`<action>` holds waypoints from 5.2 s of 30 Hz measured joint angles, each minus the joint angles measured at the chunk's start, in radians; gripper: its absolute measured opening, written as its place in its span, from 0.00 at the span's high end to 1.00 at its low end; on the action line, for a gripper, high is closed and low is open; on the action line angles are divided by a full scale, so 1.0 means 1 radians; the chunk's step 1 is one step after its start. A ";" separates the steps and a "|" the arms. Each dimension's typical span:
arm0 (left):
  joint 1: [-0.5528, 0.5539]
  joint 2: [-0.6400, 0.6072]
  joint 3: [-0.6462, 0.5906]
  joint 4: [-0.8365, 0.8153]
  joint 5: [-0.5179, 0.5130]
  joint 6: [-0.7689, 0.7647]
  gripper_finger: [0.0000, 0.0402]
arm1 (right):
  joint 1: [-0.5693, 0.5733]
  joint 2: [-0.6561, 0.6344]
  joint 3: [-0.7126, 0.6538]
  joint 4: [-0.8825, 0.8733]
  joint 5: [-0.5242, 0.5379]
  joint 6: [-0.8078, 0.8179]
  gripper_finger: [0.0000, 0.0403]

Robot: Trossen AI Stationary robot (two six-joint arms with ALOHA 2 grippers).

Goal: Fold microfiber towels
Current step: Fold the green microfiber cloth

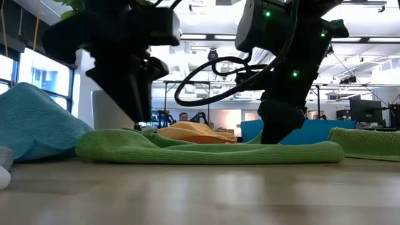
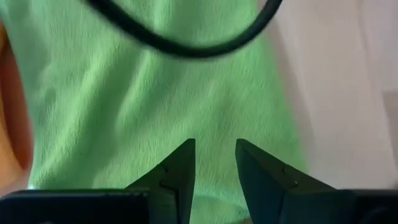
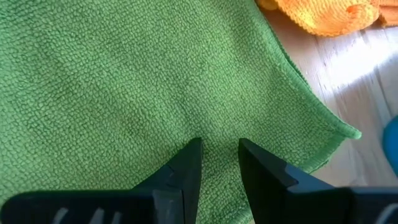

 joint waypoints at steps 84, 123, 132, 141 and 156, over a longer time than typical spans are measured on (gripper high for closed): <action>0.031 0.115 0.146 -0.251 0.040 -0.078 0.74 | 0.138 -0.239 0.003 -0.447 0.056 0.270 0.74; 0.033 0.119 0.146 -0.245 -0.037 -0.104 0.74 | -0.052 -0.226 -0.336 0.367 -0.178 0.504 0.54; 0.032 0.119 0.146 -0.245 -0.040 -0.086 0.74 | -0.046 -0.224 -0.336 0.369 -0.137 0.519 0.74; 0.029 0.116 0.146 -0.284 -0.056 -0.085 0.74 | -0.046 -0.224 -0.336 0.368 -0.126 0.530 0.98; -0.070 0.115 0.146 -0.462 -0.146 -0.166 0.74 | -0.048 -0.301 -0.244 0.029 -0.092 0.524 1.00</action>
